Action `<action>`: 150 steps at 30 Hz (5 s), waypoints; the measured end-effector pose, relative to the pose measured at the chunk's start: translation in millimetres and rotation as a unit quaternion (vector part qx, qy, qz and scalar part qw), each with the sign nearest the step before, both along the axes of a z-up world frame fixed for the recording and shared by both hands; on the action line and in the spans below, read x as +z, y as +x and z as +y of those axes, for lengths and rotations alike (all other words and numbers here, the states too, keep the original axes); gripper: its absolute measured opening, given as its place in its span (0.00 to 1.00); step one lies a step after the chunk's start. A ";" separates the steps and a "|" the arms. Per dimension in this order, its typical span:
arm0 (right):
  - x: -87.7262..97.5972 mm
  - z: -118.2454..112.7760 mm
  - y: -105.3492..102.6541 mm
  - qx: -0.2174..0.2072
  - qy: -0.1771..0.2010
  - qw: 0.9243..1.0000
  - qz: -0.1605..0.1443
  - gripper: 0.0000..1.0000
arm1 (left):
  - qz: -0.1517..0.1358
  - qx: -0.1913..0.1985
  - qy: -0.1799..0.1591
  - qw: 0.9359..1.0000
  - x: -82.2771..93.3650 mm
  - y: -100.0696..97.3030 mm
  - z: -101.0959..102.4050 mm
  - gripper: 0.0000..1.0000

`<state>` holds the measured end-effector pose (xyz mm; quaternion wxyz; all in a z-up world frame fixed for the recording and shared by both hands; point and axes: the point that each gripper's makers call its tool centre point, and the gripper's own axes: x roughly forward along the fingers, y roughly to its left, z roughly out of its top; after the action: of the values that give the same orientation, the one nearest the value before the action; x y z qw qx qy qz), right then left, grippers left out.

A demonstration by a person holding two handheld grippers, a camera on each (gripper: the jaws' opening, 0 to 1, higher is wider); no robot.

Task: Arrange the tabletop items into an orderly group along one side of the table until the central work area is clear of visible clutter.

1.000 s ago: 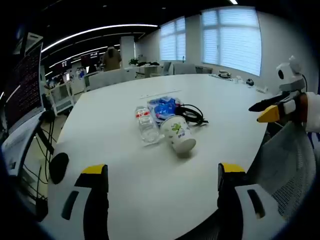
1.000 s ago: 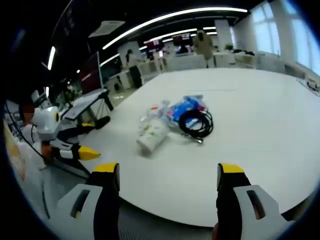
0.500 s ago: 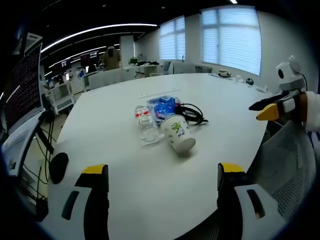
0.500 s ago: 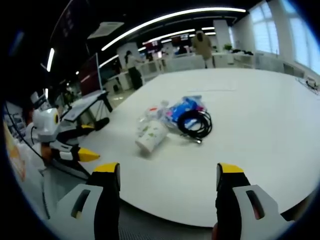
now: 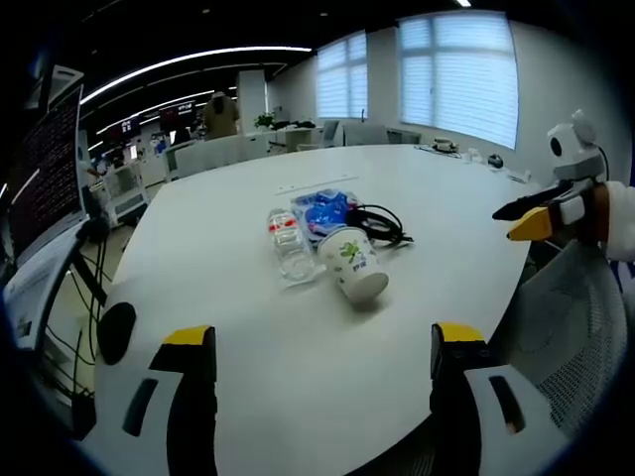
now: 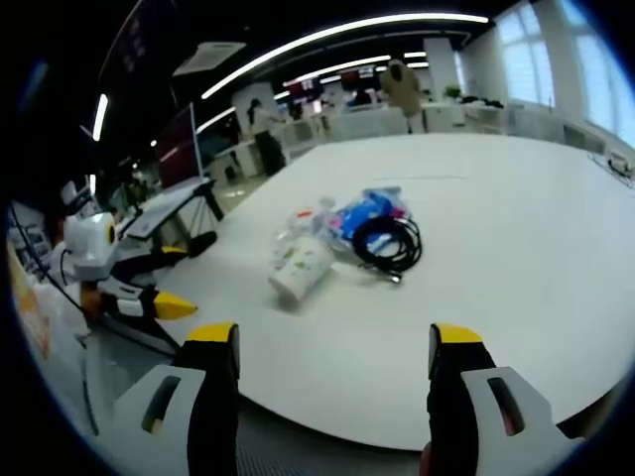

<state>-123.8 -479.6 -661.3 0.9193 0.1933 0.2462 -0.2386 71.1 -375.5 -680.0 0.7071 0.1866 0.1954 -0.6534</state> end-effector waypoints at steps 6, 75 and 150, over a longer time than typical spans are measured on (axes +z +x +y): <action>-0.8 0.1 0.4 0.001 0.001 1.000 0.002 0.77 | 0.000 0.001 0.000 1.000 0.1 0.7 0.3 0.91; 14.0 -7.4 101.6 0.217 -0.045 0.972 0.076 0.75 | 0.002 0.001 0.002 1.000 -0.6 1.1 1.7 0.89; -34.3 -8.7 163.3 0.372 -0.318 0.848 0.206 0.62 | 0.042 0.013 0.002 0.999 -1.9 3.6 2.7 0.84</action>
<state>39.5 -488.3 -695.6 0.8786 -0.2687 0.3942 0.0213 74.7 -372.8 -681.9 0.7060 0.1582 0.2290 -0.6512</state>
